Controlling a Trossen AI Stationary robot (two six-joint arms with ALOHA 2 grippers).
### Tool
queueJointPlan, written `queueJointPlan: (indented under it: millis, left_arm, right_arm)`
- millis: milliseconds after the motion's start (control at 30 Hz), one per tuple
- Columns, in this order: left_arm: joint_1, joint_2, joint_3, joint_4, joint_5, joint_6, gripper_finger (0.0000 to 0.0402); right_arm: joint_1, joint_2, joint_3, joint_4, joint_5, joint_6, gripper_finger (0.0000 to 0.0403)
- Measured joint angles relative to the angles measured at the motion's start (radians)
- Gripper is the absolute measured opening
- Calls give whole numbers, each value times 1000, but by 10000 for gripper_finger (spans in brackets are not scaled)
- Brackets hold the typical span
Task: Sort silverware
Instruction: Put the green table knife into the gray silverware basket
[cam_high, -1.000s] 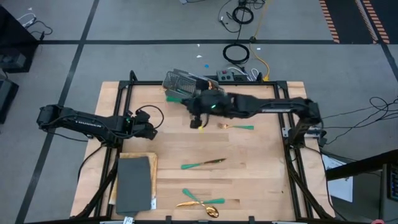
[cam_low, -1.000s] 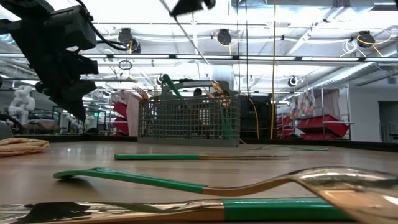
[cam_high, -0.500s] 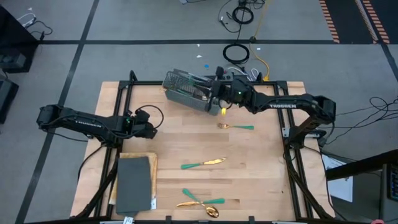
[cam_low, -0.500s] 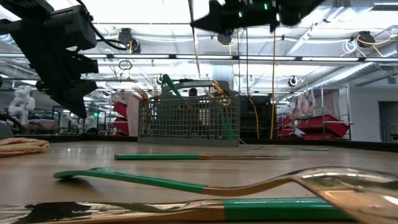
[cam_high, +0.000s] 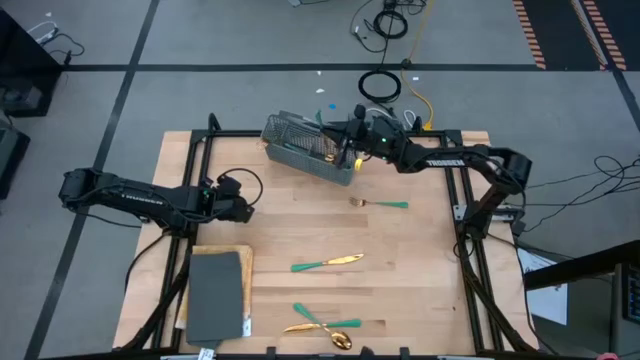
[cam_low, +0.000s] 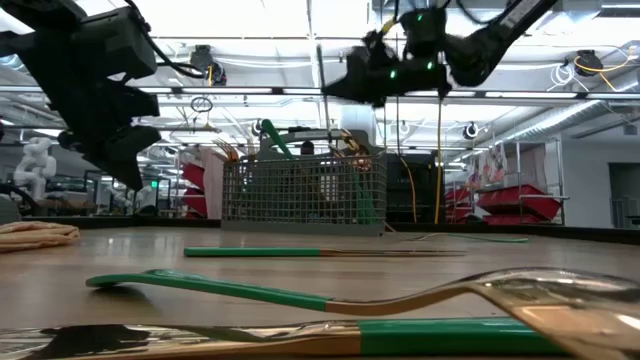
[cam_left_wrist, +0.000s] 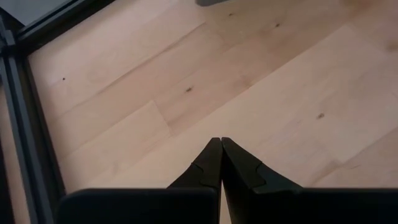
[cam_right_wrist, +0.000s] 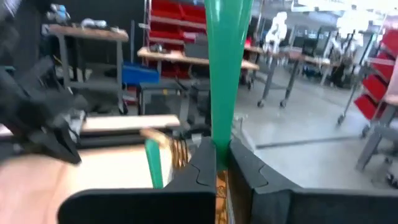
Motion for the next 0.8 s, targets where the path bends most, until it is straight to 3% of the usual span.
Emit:
queueJointPlan:
  millis: [467, 800]
  left_arm:
    - [0, 0, 0, 1, 3, 0, 11]
    - [0, 0, 0, 0, 3, 1, 11]
  right_arm:
    - [-52, 169, 1, 36, -2, 117, 3]
    - [-51, 164, 1, 39, -1, 132, 87]
